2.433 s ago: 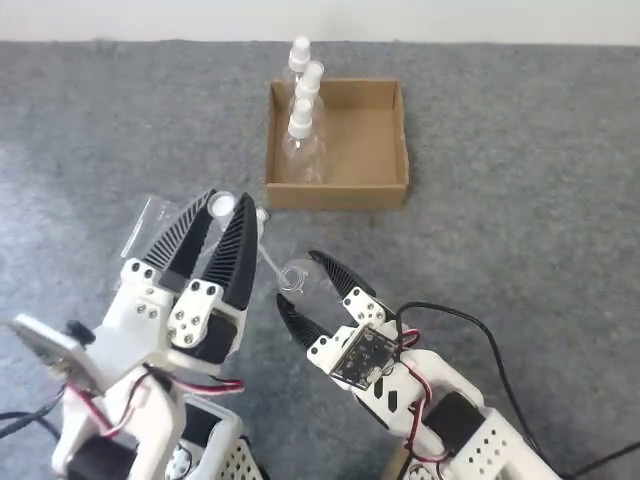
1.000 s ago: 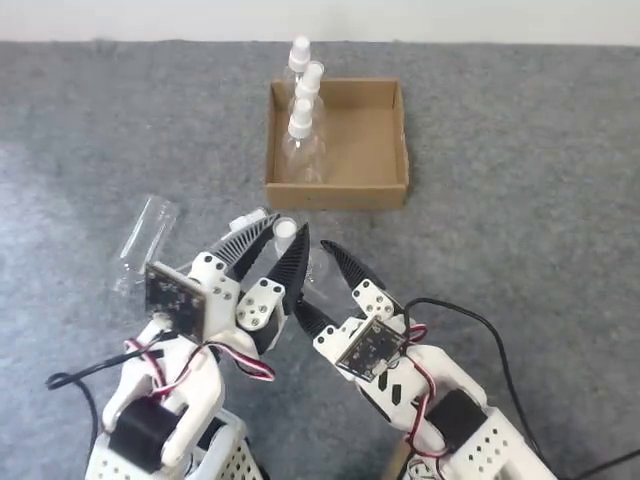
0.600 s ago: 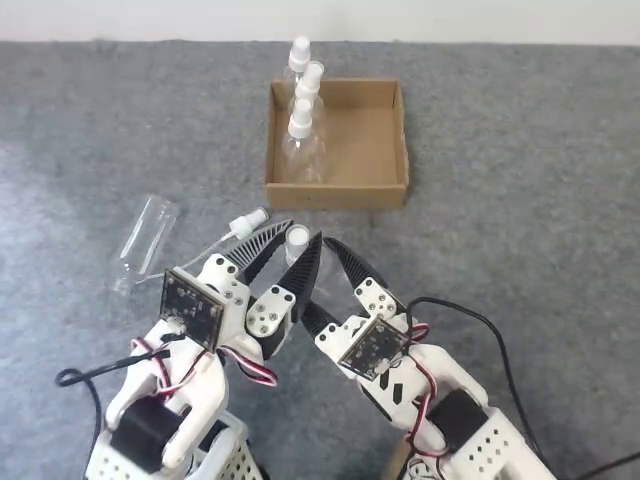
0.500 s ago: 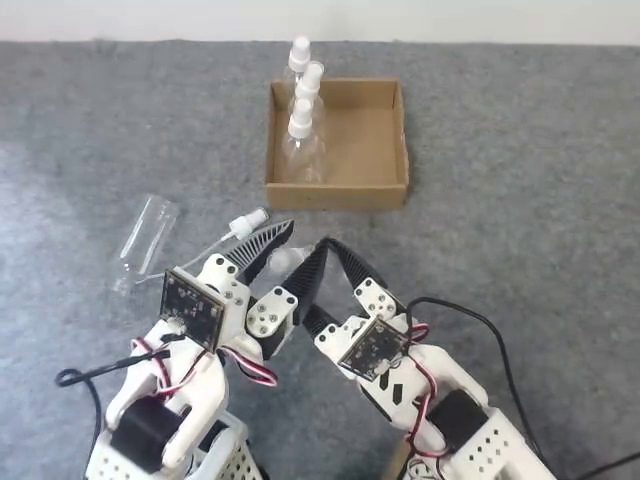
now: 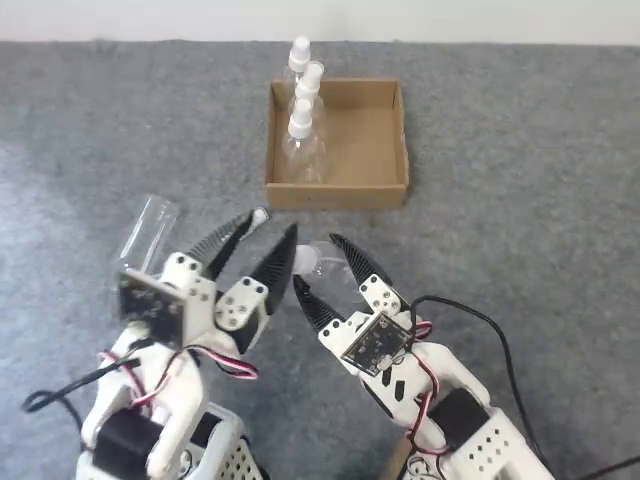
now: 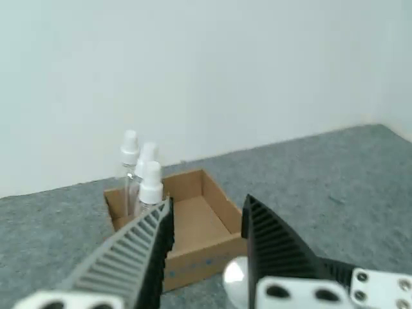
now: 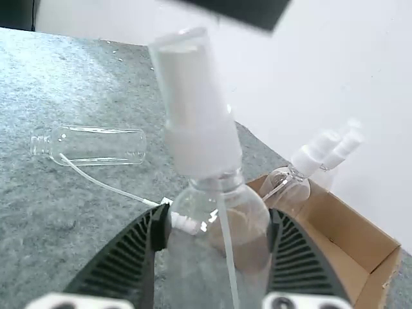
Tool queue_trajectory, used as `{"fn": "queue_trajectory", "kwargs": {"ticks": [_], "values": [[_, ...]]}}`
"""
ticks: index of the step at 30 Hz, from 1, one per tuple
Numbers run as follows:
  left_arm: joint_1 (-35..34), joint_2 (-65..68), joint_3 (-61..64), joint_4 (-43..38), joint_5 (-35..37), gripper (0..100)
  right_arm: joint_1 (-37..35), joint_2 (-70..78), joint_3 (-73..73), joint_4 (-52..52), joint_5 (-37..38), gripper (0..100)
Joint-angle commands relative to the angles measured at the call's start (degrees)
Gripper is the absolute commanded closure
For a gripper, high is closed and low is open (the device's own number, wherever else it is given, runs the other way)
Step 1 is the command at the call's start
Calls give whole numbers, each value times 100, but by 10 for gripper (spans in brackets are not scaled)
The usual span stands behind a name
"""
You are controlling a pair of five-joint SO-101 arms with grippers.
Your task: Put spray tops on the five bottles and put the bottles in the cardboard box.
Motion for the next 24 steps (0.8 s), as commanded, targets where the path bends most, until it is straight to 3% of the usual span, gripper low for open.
{"fn": "queue_trajectory", "kwargs": {"ticks": [1,9,14,17,24], "values": [[-167,-35,-488,18,273,837,66,-233,53,-224,70,884],[-211,-35,-655,-9,316,837,66,-233,53,-224,70,884],[-1354,-35,-602,-343,343,840,66,-233,70,-224,70,884],[-1987,-35,-593,-422,782,840,66,-233,70,-224,70,884],[-2224,-35,-365,-378,976,840,66,-233,70,-224,70,884]]}}
